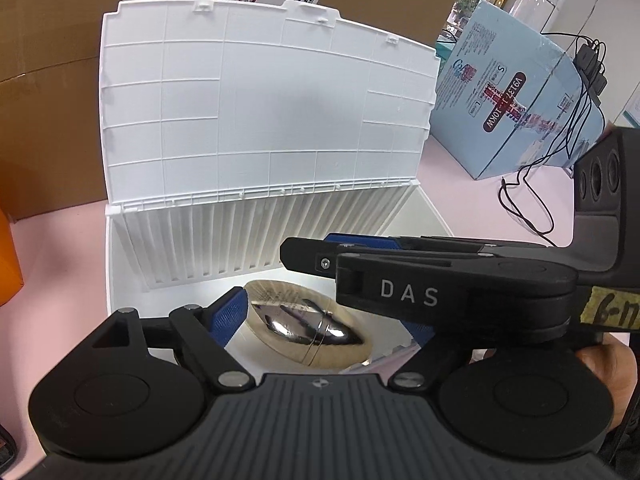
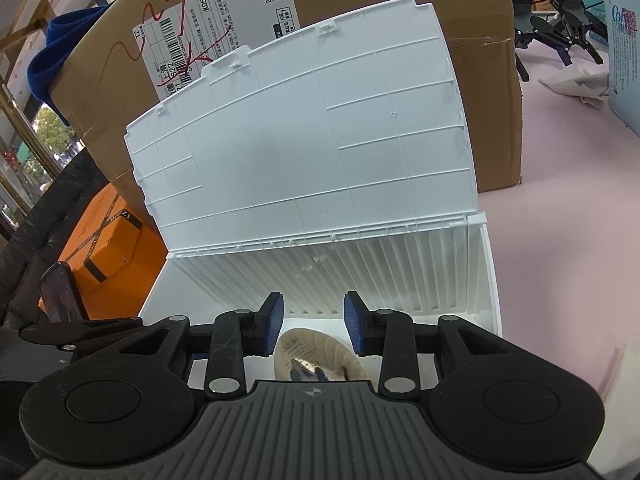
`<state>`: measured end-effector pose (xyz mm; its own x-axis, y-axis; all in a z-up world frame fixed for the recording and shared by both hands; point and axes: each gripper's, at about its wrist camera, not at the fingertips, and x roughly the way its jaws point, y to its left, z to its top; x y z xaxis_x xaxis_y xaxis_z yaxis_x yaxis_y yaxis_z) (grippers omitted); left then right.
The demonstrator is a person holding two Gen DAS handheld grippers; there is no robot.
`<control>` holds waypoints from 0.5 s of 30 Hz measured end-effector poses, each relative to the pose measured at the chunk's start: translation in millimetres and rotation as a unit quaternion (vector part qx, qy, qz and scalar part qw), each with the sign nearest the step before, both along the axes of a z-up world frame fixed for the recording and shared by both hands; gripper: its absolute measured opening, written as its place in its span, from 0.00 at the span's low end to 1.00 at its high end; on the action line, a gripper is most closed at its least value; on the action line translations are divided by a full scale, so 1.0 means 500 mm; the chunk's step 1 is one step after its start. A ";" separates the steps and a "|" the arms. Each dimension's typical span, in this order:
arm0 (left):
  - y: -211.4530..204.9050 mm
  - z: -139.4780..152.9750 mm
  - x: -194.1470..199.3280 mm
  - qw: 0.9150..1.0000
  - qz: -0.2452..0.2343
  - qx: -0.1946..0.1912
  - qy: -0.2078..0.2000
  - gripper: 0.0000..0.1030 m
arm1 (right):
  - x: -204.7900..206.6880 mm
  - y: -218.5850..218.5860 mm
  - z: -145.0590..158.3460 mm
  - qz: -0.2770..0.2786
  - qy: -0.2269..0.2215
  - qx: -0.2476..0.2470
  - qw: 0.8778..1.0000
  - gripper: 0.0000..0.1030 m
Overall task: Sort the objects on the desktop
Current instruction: 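Withdraw the left gripper from the box and move back to the grey cloth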
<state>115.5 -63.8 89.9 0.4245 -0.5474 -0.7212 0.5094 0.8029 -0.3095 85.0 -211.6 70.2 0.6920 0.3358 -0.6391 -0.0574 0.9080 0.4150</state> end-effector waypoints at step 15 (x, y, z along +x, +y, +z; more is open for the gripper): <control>0.038 0.042 -0.033 0.993 0.043 -0.054 -0.096 1.00 | -0.051 -0.040 0.054 -0.007 -0.109 0.133 0.985 1.00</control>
<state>99.1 -44.7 110.9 0.5974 -0.5725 -0.5616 0.4987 0.8136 -0.2989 59.4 -231.6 97.0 0.8085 0.4610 -0.3658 -0.1589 0.7696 0.6185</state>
